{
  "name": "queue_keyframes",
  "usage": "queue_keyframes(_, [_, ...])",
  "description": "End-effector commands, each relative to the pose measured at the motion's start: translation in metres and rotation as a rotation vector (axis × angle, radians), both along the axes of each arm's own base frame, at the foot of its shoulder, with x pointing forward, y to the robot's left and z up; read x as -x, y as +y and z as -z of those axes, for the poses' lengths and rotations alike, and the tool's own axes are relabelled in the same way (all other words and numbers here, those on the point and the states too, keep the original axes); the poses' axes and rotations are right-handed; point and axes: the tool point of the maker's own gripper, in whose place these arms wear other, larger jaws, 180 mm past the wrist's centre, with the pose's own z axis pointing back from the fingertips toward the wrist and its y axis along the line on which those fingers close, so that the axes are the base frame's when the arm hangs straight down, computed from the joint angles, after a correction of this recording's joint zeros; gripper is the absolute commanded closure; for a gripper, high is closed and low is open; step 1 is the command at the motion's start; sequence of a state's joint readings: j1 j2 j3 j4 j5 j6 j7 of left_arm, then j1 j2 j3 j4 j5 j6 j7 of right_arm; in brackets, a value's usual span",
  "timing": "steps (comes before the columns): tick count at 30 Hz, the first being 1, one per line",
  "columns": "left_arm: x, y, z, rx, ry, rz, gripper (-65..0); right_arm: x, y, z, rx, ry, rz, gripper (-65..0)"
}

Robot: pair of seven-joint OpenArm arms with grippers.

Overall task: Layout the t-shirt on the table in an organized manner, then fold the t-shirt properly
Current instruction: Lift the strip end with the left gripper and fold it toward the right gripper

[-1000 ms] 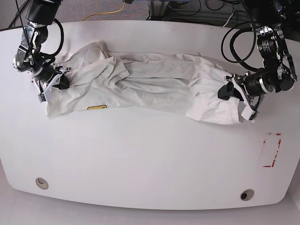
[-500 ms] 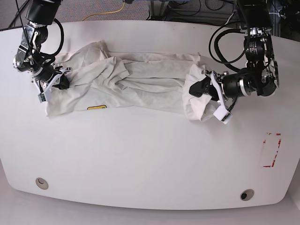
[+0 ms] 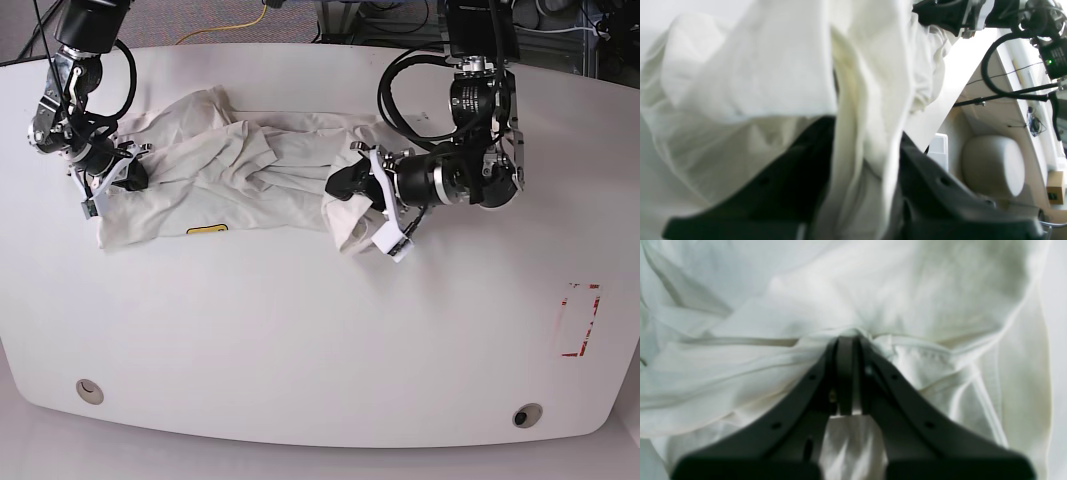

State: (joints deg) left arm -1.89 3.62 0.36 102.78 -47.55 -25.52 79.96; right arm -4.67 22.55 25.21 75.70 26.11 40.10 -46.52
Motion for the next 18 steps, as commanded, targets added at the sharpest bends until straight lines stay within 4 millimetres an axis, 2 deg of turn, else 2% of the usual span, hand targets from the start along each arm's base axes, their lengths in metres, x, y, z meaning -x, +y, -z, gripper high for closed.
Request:
queue_keyframes(1, [-0.007,-0.011,-0.014,0.049,-0.038,0.000,-4.9,0.023,-0.006,0.017,0.059,0.126,-0.025,-3.6])
queue_keyframes(5, [-0.005,-0.019,-0.005,0.064,0.004,0.008,-4.9,0.023,-0.006,0.017,0.057,0.125,-0.024,-3.6])
queue_keyframes(11, [-0.017,-0.024,0.000,0.072,0.037,0.014,-4.9,0.023,-0.006,0.017,0.056,0.125,-0.024,-3.6])
queue_keyframes(17, [-0.027,-0.029,-0.009,0.087,0.017,0.018,-5.1,0.023,-0.006,0.017,0.056,0.125,-0.024,-3.6])
queue_keyframes(18, [-0.030,-0.033,-0.014,0.097,0.006,0.021,-7.1,0.023,-0.006,0.017,0.056,0.125,-0.024,-3.6])
